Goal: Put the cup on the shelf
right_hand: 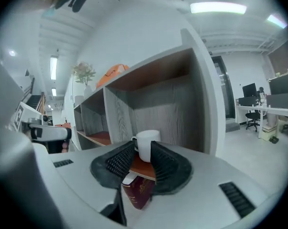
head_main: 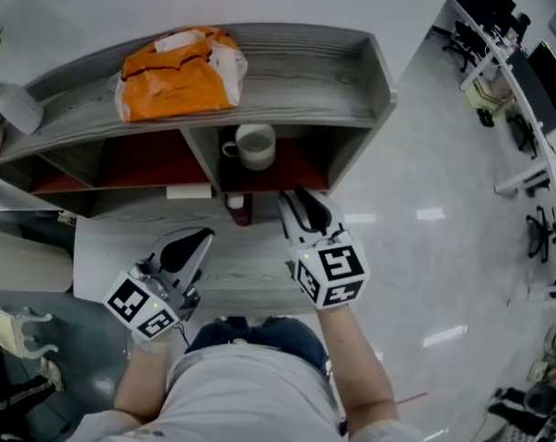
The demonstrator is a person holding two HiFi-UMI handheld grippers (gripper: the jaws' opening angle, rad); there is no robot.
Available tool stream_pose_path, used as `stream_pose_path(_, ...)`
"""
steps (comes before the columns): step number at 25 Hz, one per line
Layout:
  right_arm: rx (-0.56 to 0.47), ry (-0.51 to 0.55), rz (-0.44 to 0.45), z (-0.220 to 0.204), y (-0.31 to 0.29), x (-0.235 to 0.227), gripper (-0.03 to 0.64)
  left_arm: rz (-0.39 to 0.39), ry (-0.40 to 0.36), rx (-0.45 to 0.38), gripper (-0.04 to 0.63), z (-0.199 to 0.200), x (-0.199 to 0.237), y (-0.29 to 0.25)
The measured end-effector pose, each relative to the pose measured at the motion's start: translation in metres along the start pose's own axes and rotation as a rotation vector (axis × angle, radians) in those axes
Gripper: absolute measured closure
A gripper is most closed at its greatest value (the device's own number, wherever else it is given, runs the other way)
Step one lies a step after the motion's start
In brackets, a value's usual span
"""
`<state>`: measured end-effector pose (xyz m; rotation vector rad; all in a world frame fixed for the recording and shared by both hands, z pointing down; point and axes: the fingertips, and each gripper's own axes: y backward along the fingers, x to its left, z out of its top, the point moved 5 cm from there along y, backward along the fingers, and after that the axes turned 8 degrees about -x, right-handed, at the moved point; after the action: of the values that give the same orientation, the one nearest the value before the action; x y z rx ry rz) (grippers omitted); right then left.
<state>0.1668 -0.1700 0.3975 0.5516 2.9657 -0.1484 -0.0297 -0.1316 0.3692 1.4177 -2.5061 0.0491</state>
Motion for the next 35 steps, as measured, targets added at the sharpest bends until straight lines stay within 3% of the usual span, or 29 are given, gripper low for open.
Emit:
stream_pose_path(8,-0.061,0.025,0.01,0.013,0.045,0.015,0.522,-0.139,-0.001,0.019,0.578,-0.002,-0.012,-0.034)
stream_pose_path(18,-0.105,0.004,0.003,0.011,0.075,0.032,0.522,-0.231,-0.014,0.045,0.578,-0.005,-0.022,-0.052)
stream_pose_path(35,-0.182,0.009,-0.017,0.013,0.081,0.053,0.522,-0.24,-0.029,0.059,0.578,-0.007,-0.03,-0.039)
